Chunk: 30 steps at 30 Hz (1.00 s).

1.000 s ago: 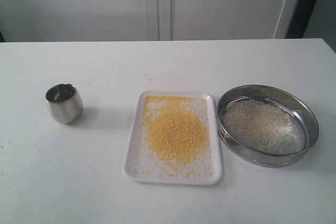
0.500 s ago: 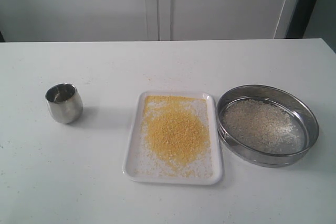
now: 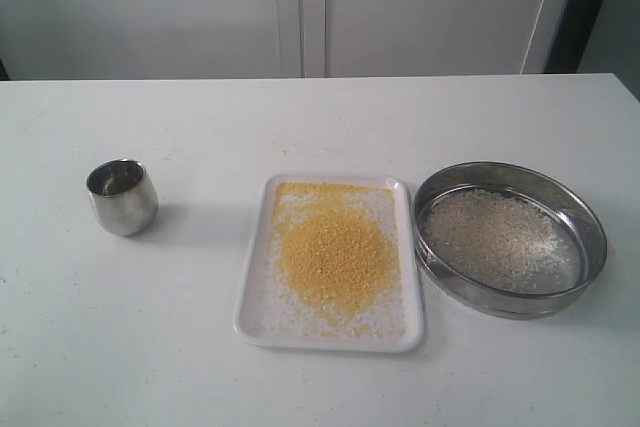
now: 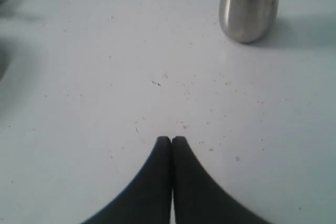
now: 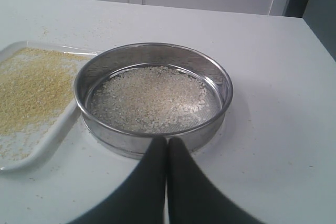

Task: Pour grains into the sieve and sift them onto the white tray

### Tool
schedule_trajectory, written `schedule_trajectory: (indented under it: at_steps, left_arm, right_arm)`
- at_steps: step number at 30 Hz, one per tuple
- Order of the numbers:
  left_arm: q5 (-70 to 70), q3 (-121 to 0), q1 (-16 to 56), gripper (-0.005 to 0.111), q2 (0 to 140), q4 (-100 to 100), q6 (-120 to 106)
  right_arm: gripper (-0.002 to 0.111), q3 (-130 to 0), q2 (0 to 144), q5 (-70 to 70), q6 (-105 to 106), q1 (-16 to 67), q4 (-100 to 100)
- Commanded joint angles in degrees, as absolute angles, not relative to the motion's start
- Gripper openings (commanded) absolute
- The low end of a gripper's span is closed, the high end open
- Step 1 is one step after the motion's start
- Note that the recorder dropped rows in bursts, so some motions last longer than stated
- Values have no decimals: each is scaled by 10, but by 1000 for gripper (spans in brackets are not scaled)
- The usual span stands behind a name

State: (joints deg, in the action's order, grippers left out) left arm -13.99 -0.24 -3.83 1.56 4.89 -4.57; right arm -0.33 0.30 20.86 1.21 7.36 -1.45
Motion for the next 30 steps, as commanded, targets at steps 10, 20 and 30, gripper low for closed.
schedule_trajectory:
  at_steps: [10, 20, 30]
  left_arm:
    - [-137, 0, -39, 0, 0, 50, -48]
    - [-137, 0, -39, 0, 0, 51, -45]
    - [-137, 0, -39, 0, 0, 12, 16]
  right_arm:
    - [0, 0, 0, 200, 6, 75, -15]
    - [0, 0, 0, 200, 6, 75, -15]
    - [0, 0, 0, 200, 6, 75, -15]
